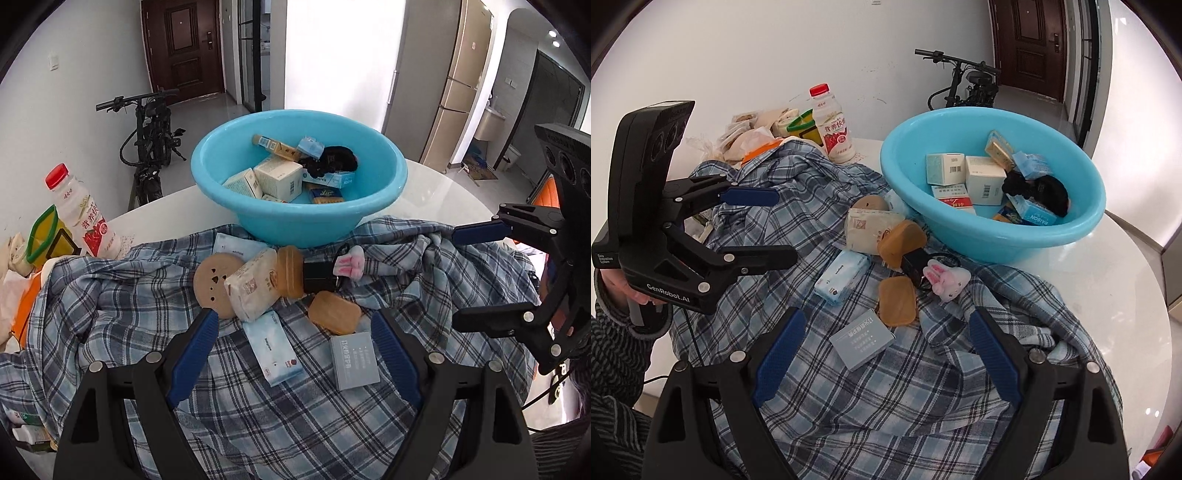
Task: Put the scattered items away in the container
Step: 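Lower the right tool onto the grey-blue printed box and close it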
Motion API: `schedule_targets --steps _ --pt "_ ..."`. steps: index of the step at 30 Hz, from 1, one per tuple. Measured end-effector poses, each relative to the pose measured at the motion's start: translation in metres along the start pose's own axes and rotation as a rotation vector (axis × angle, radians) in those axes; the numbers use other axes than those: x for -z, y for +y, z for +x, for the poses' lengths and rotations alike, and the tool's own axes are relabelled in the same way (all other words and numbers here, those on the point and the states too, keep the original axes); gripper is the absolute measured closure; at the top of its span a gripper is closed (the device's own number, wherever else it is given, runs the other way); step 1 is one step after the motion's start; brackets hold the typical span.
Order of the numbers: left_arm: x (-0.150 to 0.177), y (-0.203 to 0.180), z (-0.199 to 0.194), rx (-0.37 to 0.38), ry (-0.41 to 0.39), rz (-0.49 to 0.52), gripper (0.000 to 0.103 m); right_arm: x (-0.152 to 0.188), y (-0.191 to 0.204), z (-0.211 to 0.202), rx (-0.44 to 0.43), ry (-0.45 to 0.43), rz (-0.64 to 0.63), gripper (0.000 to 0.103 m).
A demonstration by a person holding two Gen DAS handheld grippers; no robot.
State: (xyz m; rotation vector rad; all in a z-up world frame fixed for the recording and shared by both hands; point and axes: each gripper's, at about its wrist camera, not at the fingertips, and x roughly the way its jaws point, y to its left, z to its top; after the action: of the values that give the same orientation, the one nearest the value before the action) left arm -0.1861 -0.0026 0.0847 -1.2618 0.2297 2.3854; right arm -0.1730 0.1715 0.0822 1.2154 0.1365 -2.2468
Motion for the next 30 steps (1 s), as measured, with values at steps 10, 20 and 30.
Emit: schedule_targets --steps 10,20,30 --pt "0.034 0.002 0.031 0.005 0.034 -0.046 0.017 0.03 0.008 0.037 0.021 0.053 -0.038 0.013" --pt "0.065 0.009 0.047 0.054 0.063 -0.128 0.017 0.049 0.009 0.067 0.003 0.1 -0.035 0.013" --pt "0.089 0.006 0.055 0.051 0.093 -0.141 0.017 0.051 0.023 0.096 -0.034 0.11 -0.125 0.013"
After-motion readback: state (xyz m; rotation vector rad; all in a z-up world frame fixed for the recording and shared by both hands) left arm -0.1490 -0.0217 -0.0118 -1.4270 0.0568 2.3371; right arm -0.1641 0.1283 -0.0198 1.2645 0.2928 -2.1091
